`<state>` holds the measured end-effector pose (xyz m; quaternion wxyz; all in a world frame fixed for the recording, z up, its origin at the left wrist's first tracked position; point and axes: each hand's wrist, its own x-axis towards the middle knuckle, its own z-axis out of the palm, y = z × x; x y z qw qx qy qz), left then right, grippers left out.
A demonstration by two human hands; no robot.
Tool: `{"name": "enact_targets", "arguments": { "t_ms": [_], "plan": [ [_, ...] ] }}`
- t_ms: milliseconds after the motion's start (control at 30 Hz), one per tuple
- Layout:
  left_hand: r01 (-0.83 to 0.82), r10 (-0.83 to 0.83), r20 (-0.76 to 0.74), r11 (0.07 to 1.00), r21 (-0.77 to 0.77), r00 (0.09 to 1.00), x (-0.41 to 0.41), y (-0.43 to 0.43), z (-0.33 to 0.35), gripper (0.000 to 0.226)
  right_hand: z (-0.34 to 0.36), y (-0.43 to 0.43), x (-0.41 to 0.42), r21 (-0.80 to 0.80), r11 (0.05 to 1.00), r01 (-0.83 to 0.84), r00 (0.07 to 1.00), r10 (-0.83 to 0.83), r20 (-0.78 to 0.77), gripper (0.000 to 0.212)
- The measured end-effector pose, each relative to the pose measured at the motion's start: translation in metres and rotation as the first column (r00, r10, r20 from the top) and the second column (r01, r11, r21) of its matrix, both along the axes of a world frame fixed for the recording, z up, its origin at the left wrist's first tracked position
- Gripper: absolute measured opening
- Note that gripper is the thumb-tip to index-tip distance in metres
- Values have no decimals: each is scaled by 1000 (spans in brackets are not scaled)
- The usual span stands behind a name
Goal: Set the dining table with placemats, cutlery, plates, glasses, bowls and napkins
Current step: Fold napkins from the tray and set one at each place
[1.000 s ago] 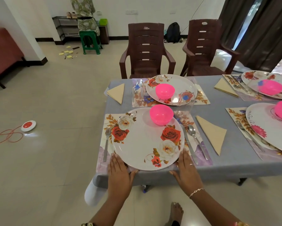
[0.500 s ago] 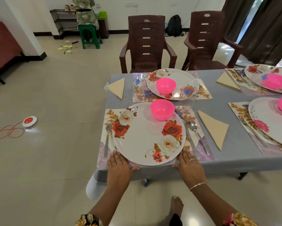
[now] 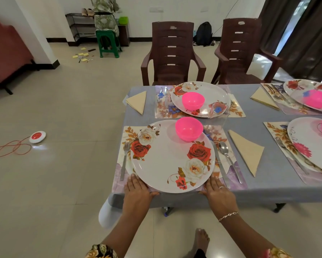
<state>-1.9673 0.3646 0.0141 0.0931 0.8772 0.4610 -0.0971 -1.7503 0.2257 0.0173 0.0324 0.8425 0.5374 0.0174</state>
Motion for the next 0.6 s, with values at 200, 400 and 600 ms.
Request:
{"name": "enact_targets", "arguments": {
  "t_ms": [200, 400, 600],
  "plan": [
    [30, -29, -19, 998, 62, 999, -3, 0, 0, 84, 2, 1, -1, 9, 1000, -7, 1000, 7, -23, 69],
    [72, -69, -22, 976, 204, 997, -11, -3, 8, 80, 9, -4, -7, 54, 999, -1, 1000, 1, 6, 71],
    [70, -91, 97, 978, 197, 991, -23, -10, 1, 80, -10, -18, -19, 56, 996, 76, 996, -73, -47, 89]
  ]
}}
